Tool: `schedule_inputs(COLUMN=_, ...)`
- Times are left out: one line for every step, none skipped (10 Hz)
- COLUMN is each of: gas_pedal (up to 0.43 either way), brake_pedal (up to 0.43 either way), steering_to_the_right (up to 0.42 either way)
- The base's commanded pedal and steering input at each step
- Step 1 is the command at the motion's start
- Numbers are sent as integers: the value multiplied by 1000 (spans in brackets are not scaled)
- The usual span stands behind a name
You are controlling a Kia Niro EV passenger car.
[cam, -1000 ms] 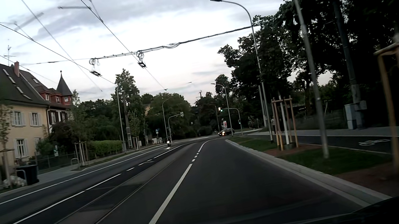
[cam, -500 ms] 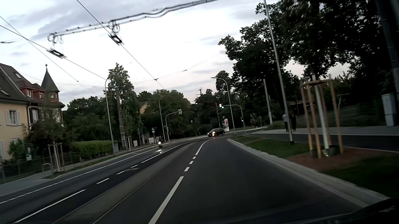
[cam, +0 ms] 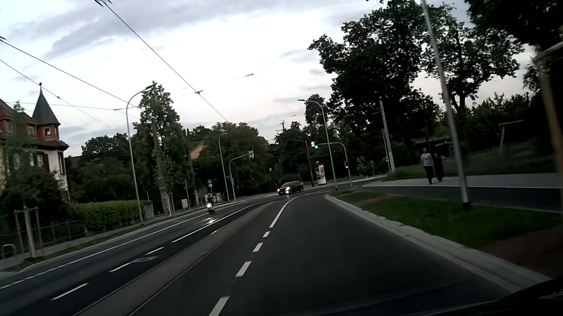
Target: Follow the waypoints while adhering to traffic rules and regulations
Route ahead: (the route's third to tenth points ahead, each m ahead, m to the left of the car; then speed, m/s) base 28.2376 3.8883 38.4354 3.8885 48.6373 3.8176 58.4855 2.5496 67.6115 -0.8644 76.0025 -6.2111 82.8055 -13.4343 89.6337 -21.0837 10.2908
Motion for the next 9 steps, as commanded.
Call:
schedule_inputs(gas_pedal=98, brake_pedal=0, steering_to_the_right=-1)
schedule_inputs(gas_pedal=98, brake_pedal=0, steering_to_the_right=-1)
schedule_inputs(gas_pedal=67, brake_pedal=0, steering_to_the_right=-1)
schedule_inputs(gas_pedal=59, brake_pedal=0, steering_to_the_right=-1)
schedule_inputs(gas_pedal=59, brake_pedal=0, steering_to_the_right=-1)
schedule_inputs(gas_pedal=59, brake_pedal=0, steering_to_the_right=-1)
schedule_inputs(gas_pedal=59, brake_pedal=0, steering_to_the_right=-1)
schedule_inputs(gas_pedal=59, brake_pedal=0, steering_to_the_right=-2)
schedule_inputs(gas_pedal=59, brake_pedal=0, steering_to_the_right=-1)
